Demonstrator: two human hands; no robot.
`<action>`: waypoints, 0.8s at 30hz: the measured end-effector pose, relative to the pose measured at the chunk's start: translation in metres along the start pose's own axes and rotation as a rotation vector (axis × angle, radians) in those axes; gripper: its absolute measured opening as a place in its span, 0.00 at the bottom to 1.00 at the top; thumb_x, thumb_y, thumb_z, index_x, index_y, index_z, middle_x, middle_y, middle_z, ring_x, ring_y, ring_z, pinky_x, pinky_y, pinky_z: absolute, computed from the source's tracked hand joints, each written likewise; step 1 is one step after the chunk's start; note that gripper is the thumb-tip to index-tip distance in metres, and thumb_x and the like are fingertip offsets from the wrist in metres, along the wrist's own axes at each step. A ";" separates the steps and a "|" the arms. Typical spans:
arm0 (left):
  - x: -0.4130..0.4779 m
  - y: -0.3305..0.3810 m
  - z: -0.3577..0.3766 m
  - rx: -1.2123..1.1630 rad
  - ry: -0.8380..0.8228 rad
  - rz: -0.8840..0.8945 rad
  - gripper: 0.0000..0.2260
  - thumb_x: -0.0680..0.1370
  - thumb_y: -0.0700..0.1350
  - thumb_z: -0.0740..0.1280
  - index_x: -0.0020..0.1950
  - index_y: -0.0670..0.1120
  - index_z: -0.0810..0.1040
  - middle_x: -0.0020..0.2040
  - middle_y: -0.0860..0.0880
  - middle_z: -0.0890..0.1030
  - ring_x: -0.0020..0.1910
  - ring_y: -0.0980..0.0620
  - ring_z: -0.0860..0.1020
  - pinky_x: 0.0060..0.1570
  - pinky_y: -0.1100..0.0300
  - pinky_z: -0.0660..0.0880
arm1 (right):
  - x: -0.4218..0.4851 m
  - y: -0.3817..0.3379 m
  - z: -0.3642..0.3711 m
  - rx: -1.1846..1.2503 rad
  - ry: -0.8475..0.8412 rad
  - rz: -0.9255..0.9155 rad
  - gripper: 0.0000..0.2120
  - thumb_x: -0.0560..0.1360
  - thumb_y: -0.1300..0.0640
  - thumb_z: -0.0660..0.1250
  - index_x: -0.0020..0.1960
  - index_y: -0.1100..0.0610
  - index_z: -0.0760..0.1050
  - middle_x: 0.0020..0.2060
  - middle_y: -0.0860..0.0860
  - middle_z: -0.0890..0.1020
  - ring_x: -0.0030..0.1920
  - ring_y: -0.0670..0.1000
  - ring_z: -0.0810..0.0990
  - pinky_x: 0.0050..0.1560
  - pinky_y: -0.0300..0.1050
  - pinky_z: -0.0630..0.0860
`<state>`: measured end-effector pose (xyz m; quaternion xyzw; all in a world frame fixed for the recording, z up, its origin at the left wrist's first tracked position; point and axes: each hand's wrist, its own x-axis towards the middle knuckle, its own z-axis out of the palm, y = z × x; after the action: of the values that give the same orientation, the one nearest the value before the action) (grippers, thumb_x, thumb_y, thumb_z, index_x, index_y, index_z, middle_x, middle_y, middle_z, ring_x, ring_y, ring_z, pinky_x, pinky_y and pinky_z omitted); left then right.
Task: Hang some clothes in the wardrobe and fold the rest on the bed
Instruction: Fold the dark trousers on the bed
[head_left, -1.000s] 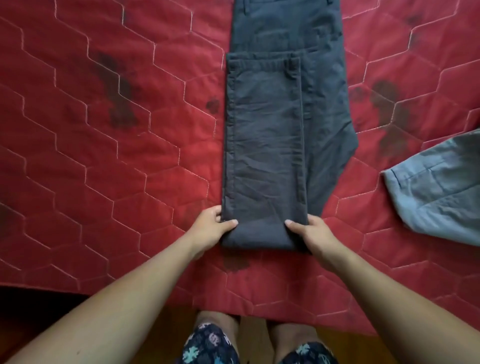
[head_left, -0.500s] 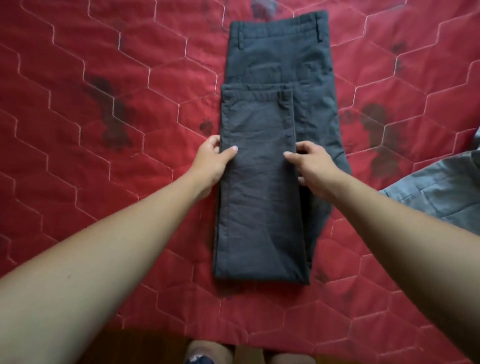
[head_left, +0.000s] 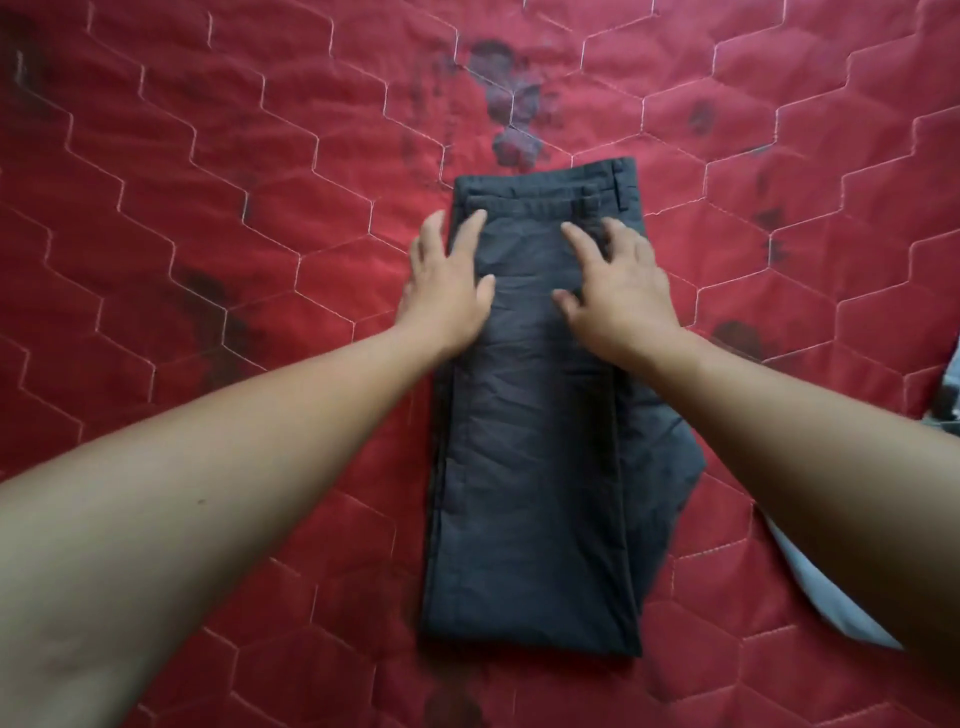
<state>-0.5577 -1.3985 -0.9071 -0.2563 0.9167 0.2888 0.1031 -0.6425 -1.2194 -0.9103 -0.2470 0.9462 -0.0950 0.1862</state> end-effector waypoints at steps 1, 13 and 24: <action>0.005 0.001 0.007 0.091 0.014 0.074 0.31 0.81 0.51 0.64 0.81 0.56 0.55 0.81 0.42 0.46 0.80 0.40 0.47 0.76 0.43 0.56 | 0.008 0.000 0.007 -0.084 -0.009 -0.024 0.36 0.78 0.38 0.62 0.81 0.43 0.52 0.81 0.58 0.50 0.80 0.64 0.48 0.76 0.69 0.54; 0.037 -0.016 0.045 0.416 0.035 0.191 0.32 0.82 0.62 0.50 0.83 0.53 0.45 0.82 0.41 0.39 0.81 0.42 0.39 0.78 0.41 0.42 | 0.035 0.014 0.045 -0.275 0.058 -0.116 0.39 0.77 0.26 0.43 0.82 0.44 0.46 0.82 0.59 0.43 0.80 0.66 0.40 0.73 0.76 0.42; -0.133 -0.067 0.100 0.563 -0.013 0.382 0.32 0.80 0.63 0.56 0.82 0.58 0.52 0.83 0.41 0.45 0.82 0.43 0.43 0.76 0.35 0.48 | -0.134 0.042 0.107 -0.329 0.105 -0.238 0.37 0.78 0.28 0.48 0.82 0.43 0.50 0.82 0.57 0.46 0.81 0.66 0.43 0.71 0.79 0.45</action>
<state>-0.4053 -1.3329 -0.9754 -0.0394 0.9912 0.0401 0.1198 -0.5094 -1.1249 -0.9785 -0.3789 0.9214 0.0269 0.0814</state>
